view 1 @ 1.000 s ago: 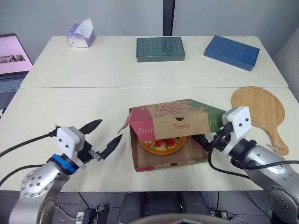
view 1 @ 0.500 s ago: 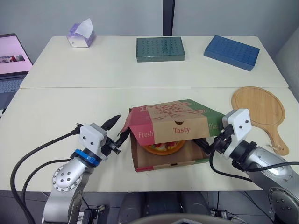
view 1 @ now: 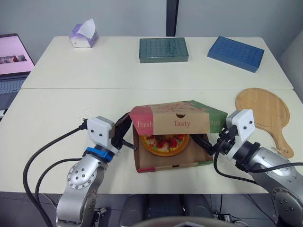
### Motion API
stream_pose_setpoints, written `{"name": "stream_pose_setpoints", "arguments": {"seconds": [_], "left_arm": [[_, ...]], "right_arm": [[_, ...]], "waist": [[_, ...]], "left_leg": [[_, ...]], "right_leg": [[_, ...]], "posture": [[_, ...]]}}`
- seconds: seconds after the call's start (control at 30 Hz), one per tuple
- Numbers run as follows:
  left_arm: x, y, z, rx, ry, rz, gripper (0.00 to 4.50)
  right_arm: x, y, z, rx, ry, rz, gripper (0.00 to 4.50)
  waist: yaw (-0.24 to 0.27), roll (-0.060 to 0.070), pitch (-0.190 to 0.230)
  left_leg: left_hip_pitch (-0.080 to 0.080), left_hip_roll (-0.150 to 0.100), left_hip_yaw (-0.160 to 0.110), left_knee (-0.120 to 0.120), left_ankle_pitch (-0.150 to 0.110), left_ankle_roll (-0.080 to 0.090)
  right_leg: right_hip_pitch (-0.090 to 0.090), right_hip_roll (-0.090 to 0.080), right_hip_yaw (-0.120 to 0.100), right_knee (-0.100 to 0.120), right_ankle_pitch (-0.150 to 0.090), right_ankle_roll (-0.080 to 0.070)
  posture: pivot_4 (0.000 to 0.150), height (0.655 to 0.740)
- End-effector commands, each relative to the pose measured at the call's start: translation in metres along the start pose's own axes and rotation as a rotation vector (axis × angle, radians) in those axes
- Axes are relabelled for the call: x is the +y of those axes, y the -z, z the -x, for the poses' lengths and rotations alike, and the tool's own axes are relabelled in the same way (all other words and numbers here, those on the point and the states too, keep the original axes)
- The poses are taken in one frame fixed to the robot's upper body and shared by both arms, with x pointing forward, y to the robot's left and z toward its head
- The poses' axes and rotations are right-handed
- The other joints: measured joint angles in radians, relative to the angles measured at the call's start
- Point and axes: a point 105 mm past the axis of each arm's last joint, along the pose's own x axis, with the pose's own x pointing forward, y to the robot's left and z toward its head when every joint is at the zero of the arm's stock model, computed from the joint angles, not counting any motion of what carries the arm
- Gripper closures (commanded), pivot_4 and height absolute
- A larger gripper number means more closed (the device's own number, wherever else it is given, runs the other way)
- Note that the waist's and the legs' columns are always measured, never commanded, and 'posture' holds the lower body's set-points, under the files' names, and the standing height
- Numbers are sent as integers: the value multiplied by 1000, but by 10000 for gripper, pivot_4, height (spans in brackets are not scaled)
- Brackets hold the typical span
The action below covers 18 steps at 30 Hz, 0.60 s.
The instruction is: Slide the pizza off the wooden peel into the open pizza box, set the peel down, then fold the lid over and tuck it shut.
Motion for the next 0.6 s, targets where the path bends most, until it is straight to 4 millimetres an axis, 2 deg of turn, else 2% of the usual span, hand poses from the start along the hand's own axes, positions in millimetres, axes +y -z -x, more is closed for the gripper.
{"name": "stream_pose_setpoints", "arguments": {"seconds": [0.03,0.13,0.3,0.47,0.6], "left_arm": [[-2,-23,-6,-64,19,-5,44755],[4,-25,-11,-56,7,4,44755],[22,-29,-20,-39,-64,85,44755],[27,-33,-24,-31,-57,107,44755],[32,-33,-25,-26,-60,109,44755]], "right_arm": [[2,-9,-1,-31,-22,23,0],[-1,-13,-3,-38,-19,36,0],[-18,-22,0,-20,-13,86,0],[-38,-33,5,-12,-1,132,0],[-45,-35,3,-7,33,164,0]], "waist": [[0,0,0],[0,0,0],[0,-1,1],[-1,-2,1],[0,-2,1]], "left_leg": [[0,0,0,0,0,0],[0,0,0,0,0,0],[0,0,0,0,0,0],[0,0,0,0,0,0],[0,0,0,0,0,0]], "right_leg": [[0,0,0,0,0,0],[0,0,0,0,0,0],[0,0,0,0,0,0],[0,0,0,0,0,0],[0,0,0,0,0,0]], "posture": [[1500,7400],[1500,7400],[1500,7400],[1500,7400],[1500,7400]]}}
